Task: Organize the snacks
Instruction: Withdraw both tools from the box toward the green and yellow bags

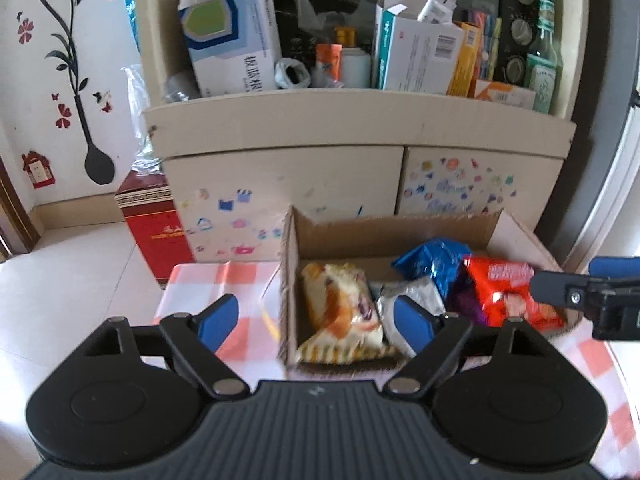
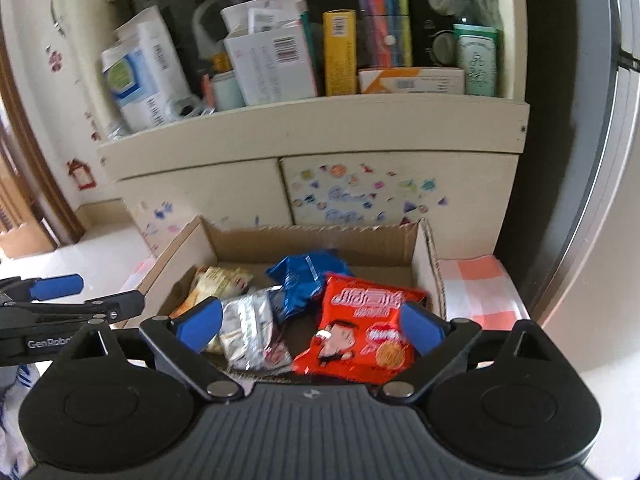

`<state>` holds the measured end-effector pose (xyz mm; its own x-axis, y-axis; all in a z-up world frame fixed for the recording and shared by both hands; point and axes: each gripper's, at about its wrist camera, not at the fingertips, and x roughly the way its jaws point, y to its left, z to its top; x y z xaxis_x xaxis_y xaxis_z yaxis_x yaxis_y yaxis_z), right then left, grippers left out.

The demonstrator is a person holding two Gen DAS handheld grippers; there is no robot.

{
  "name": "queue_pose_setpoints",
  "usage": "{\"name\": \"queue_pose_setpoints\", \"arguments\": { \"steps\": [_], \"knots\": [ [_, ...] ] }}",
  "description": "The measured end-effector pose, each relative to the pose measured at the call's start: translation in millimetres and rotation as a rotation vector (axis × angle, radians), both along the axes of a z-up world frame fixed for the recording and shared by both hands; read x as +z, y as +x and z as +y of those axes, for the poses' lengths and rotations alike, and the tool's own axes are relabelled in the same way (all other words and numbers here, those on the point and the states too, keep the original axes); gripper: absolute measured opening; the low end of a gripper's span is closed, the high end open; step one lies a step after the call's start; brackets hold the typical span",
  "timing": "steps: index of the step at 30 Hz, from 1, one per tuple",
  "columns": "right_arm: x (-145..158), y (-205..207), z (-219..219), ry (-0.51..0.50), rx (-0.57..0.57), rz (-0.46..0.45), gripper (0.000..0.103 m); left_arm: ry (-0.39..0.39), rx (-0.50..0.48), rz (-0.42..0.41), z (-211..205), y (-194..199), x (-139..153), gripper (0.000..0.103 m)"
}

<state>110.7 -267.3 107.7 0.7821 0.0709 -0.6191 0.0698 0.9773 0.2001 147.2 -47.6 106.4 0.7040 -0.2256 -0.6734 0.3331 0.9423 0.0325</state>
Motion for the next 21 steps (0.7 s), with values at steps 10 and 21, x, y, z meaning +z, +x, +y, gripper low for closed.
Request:
{"name": "queue_pose_setpoints", "arguments": {
  "steps": [10, 21],
  "knots": [
    [-6.0, -31.2, 21.3, -0.048, 0.094, 0.048, 0.099, 0.019, 0.005, 0.046, 42.0, -35.6, 2.8, 0.084],
    [-10.7, -81.1, 28.3, -0.067, 0.175, 0.094, 0.1, 0.025, -0.005, 0.135, 77.3, -65.4, -10.3, 0.084]
  ]
}}
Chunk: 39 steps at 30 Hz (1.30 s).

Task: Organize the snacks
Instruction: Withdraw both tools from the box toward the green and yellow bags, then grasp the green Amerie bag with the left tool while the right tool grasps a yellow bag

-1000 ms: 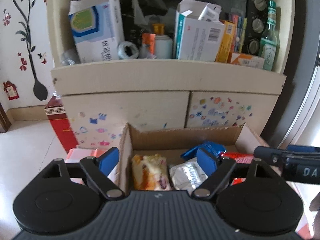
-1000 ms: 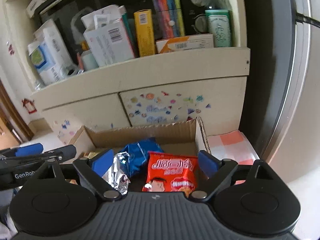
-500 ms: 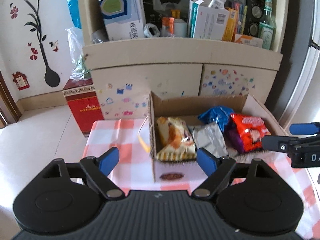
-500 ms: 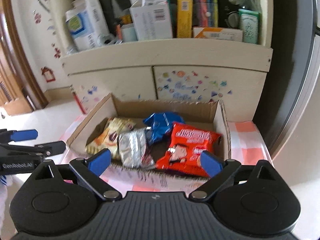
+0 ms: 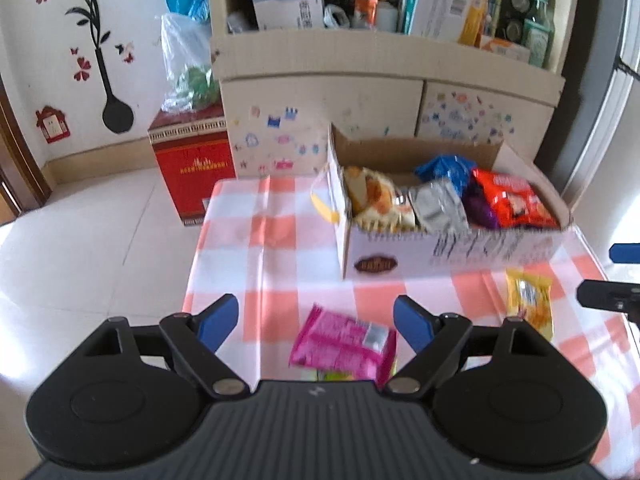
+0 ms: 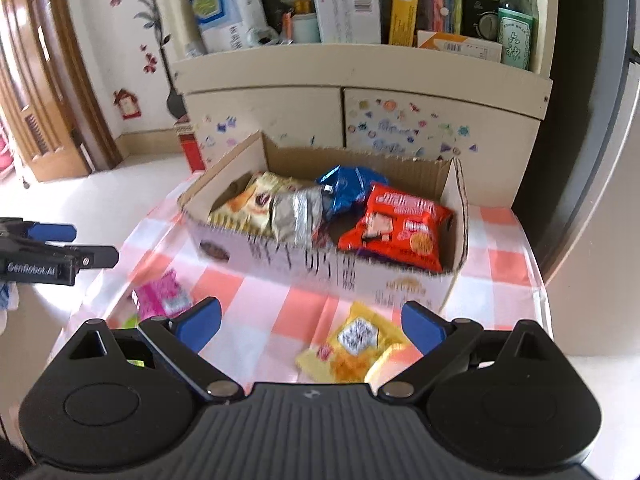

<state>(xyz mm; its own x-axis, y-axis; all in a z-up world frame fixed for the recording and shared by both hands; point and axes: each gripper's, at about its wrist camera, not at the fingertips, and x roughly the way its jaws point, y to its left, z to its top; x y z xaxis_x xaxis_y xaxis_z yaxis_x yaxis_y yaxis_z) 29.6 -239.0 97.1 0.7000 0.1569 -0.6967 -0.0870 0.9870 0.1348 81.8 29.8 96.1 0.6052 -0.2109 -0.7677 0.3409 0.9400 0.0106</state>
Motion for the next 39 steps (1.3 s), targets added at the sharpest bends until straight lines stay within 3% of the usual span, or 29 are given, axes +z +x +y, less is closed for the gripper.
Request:
{"name": "queue_pose_setpoints", "arguments": {
  "steps": [7, 12, 21, 33, 39],
  "knots": [
    [-14.4, -23.0, -0.5, -0.03, 0.084, 0.07, 0.1, 0.021, -0.067, 0.064, -0.6, -9.8, -17.2, 0.084],
    [-30.8, -32.9, 0.9, -0.094, 0.137, 0.131, 0.1, 0.092, -0.119, 0.092, -8.8, -15.3, -36.6, 0.084],
    [-61.3, -53.7, 12.1, -0.192, 0.339, 0.247, 0.1, 0.12, -0.188, 0.155, -16.3, -15.5, -64.0, 0.084],
    [-86.5, -54.6, 28.3, -0.276, 0.405, 0.31, 0.1, 0.172, -0.207, 0.181, -37.3, -4.2, -89.8, 0.085],
    [-96.0, -53.0, 35.9, -0.313, 0.426, 0.331, 0.1, 0.142, -0.187, 0.186, -33.4, 0.2, -91.5, 0.086]
  ]
}}
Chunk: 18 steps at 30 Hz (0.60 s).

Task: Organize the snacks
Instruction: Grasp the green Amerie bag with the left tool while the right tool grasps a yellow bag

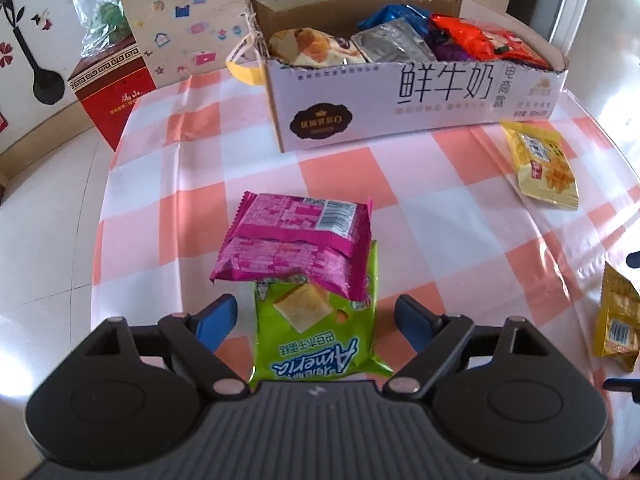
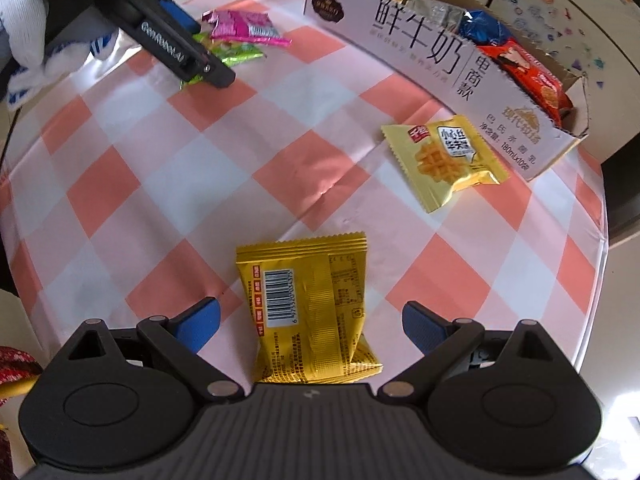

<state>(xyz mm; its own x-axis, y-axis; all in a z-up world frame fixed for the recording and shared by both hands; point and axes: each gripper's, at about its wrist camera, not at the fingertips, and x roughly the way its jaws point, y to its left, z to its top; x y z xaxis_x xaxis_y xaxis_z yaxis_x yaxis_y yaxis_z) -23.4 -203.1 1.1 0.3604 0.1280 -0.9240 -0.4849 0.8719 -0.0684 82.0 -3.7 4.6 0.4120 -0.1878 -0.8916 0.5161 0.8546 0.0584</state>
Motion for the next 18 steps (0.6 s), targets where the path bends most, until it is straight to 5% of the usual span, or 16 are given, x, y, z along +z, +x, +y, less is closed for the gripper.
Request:
{"name": "queue_pose_setpoints", "arguments": {
  "steps": [6, 11, 13, 18],
  "knots": [
    [-4.6, 3.6, 2.3, 0.008, -0.007, 0.013, 0.1, -0.045, -0.013, 0.037, 1.9, -2.9, -1.2, 0.081],
    [-5.5, 6.2, 0.2, 0.038, -0.03, 0.024, 0.096, -0.052, -0.026, 0.033, 0.4, -8.2, 2.2, 0.067],
    [-3.8, 6.4, 0.5, 0.048, -0.031, 0.019, 0.09, -0.058, -0.029, 0.035, -0.6, -10.7, 4.0, 0.057],
    [3.0, 10.9, -0.3, 0.06, -0.053, -0.007, 0.069, -0.061, -0.06, 0.05, -4.1, -19.0, 6.8, 0.052]
  ]
}}
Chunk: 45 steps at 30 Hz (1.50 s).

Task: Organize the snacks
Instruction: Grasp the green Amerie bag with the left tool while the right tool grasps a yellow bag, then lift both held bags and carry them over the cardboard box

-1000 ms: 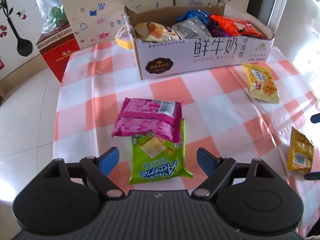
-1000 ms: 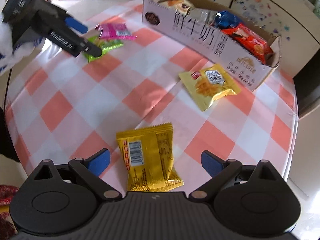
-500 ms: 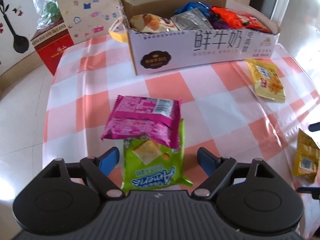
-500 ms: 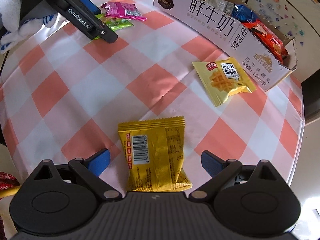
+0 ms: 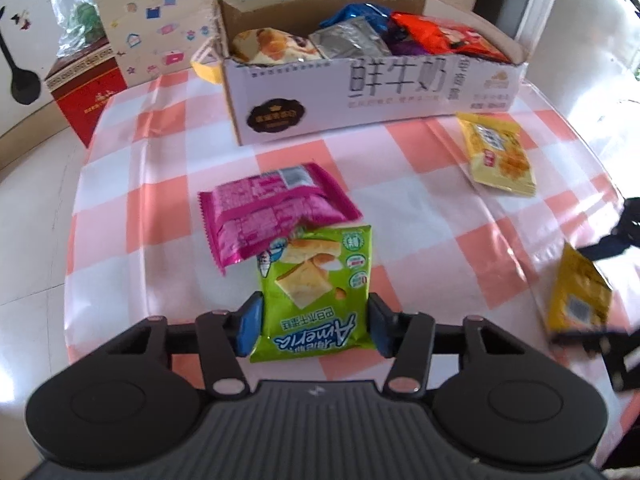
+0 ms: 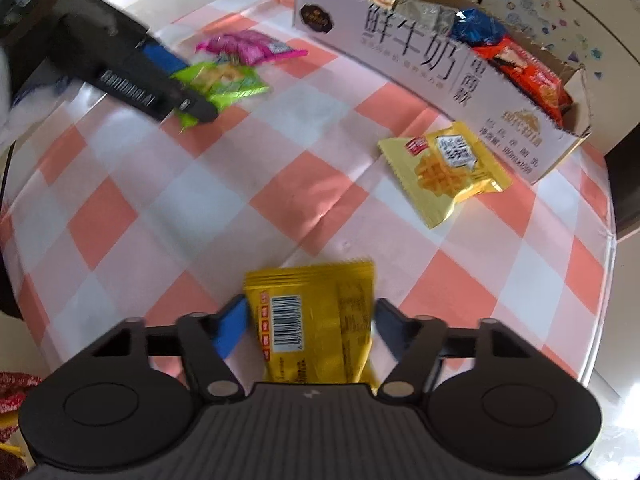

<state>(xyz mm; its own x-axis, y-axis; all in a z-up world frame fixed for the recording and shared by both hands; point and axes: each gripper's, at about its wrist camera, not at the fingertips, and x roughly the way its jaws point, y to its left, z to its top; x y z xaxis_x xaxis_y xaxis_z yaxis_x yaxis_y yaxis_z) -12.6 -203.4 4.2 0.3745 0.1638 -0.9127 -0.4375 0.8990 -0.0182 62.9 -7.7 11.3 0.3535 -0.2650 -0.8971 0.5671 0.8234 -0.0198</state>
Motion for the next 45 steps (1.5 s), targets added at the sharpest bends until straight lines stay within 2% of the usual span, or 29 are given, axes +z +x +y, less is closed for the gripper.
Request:
{"name": "queue_pose_setpoints", "arguments": {
  "steps": [6, 12, 30, 45],
  "knots": [
    [7.0, 7.9, -0.1, 0.016, -0.04, -0.034, 0.067, 0.017, -0.093, -0.003, -9.3, -23.4, 2.2, 0.052],
    [16.1, 13.7, 5.7, 0.036, -0.055, -0.074, 0.067, 0.03, -0.133, -0.025, -18.7, -38.7, 5.8, 0.052],
    [40.3, 26.1, -10.0, 0.101, -0.16, -0.178, 0.067, -0.052, -0.113, -0.086, -25.1, -42.6, 35.7, 0.052],
    [80.2, 39.1, -37.5, 0.179, -0.277, -0.309, 0.067, -0.131, -0.036, -0.233, -20.2, -24.4, 82.5, 0.052]
  ]
}}
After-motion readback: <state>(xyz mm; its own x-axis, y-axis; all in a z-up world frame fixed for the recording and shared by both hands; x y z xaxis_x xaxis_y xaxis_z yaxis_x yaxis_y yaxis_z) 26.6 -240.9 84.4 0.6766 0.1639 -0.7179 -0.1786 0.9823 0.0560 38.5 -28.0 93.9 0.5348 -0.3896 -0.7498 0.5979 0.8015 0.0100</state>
